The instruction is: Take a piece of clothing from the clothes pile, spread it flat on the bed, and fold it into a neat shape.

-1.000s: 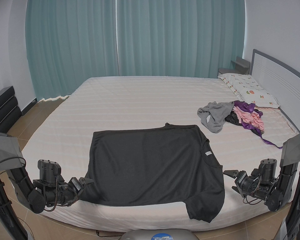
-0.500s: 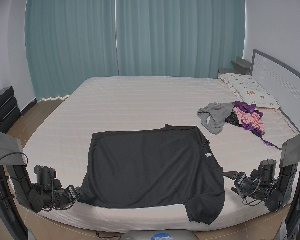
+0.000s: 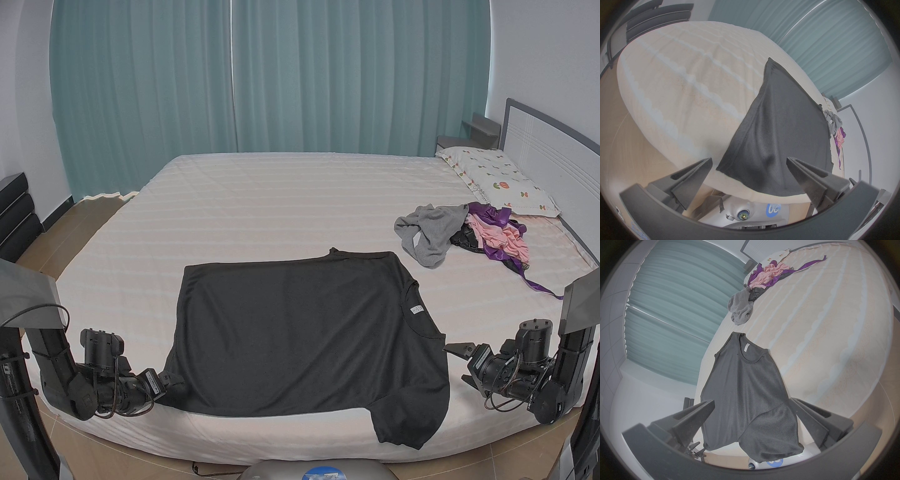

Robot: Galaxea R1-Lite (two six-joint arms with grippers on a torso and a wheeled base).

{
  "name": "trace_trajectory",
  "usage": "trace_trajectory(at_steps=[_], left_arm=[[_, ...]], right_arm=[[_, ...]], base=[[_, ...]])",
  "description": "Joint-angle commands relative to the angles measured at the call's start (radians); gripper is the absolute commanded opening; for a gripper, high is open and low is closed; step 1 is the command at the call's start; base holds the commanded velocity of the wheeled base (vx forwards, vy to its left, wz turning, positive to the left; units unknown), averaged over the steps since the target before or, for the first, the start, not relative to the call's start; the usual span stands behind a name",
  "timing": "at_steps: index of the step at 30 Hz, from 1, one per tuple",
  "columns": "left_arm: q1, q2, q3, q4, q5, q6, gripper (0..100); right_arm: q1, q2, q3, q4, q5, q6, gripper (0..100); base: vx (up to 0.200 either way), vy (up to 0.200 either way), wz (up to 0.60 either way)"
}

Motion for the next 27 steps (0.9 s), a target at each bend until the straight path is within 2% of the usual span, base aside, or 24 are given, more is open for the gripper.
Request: trace_trajectory(at_steps=[1, 7, 8, 12, 16, 22, 26, 27], left_arm=[[-0.023, 0.035, -0.027, 0.002, 0.023, 0.0, 100], [-0.034, 0.053, -0.044, 0.003, 0.058, 0.0, 100], [-0.034, 0.052, -0.044, 0.003, 0.058, 0.0, 0], [-0.033, 0.052, -0.038, 0.005, 0.066, -0.002, 0], [-0.025, 0.049, -0.007, 0.003, 0.106, -0.002, 0], [-0.023, 0.036, 0.023, -0.001, 0.109, 0.001, 0], [-0.013, 0.009, 0.031, 0.002, 0.113, 0.001, 0], [-0.002, -0.002, 0.04, 0.002, 0.113, 0.003, 0]], right_arm=[[0.0, 0.003, 0.0, -0.001, 0.0, 0.0, 100], [-0.001, 0.005, -0.003, -0.001, 0.0, 0.0, 100], [-0.001, 0.005, -0.003, -0.001, 0.0, 0.0, 100], [-0.001, 0.011, -0.002, -0.002, -0.003, -0.003, 100], [-0.004, 0.014, 0.0, -0.005, -0.003, -0.005, 100], [-0.003, 0.034, 0.021, -0.043, -0.006, -0.021, 100], [-0.003, 0.054, 0.055, -0.065, -0.001, -0.08, 100], [-0.001, 0.074, 0.064, -0.065, -0.001, -0.117, 100]], base=[[0.0, 0.0, 0.0], [0.0, 0.0, 0.0], [0.0, 0.0, 0.0], [0.0, 0.0, 0.0], [0.0, 0.0, 0.0], [0.0, 0.0, 0.0], [0.0, 0.0, 0.0], [0.0, 0.0, 0.0]])
